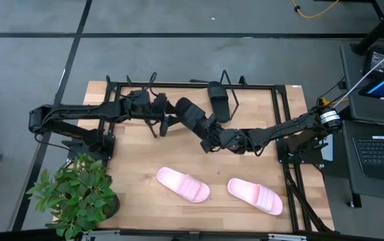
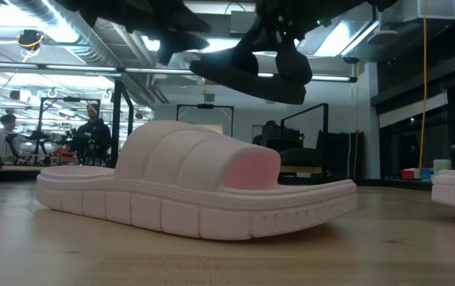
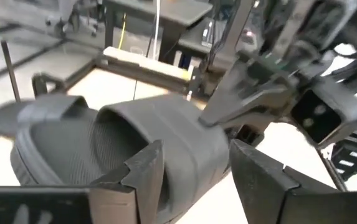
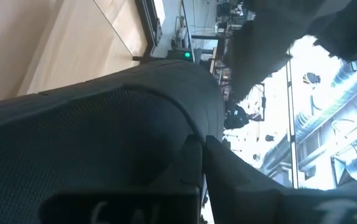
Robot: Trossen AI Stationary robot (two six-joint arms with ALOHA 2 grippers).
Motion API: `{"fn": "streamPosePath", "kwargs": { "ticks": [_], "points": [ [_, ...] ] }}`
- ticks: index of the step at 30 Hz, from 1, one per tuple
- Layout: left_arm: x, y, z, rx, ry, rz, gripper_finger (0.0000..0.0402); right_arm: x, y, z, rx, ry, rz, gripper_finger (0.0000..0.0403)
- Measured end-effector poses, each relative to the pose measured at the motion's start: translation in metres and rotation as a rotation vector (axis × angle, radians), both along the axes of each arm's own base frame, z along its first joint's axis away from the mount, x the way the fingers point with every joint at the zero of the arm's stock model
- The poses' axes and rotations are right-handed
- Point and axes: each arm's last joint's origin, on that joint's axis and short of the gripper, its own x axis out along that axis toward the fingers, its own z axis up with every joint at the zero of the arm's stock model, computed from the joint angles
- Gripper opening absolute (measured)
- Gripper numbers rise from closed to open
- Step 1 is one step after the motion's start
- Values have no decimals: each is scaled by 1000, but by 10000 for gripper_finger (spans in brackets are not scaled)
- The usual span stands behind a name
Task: Pick and place slides into the shelf
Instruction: Put the black slipper on the shelf
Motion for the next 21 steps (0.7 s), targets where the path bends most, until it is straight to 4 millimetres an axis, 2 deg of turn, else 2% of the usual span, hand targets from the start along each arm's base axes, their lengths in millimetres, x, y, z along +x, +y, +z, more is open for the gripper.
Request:
{"fn": "streamPosePath", "kwargs": {
  "ticks": [4, 8, 15, 21],
  "points": [
    [-12, -3, 14, 104, -41, -18, 168, 0, 0, 0, 0, -1, 0, 7],
    [-26, -7, 27, 141, -86, -20, 143, 0, -2, 1, -5, -8, -35, 7],
    [-29, -15, 20, 122, -2, -58, 75, 2, -18, 4, -1, -51, -96, 7],
    [-29, -36, 23, 317, -21, -233, 16, 3, -33, 6, 3, -70, -141, 7]
  ]
}}
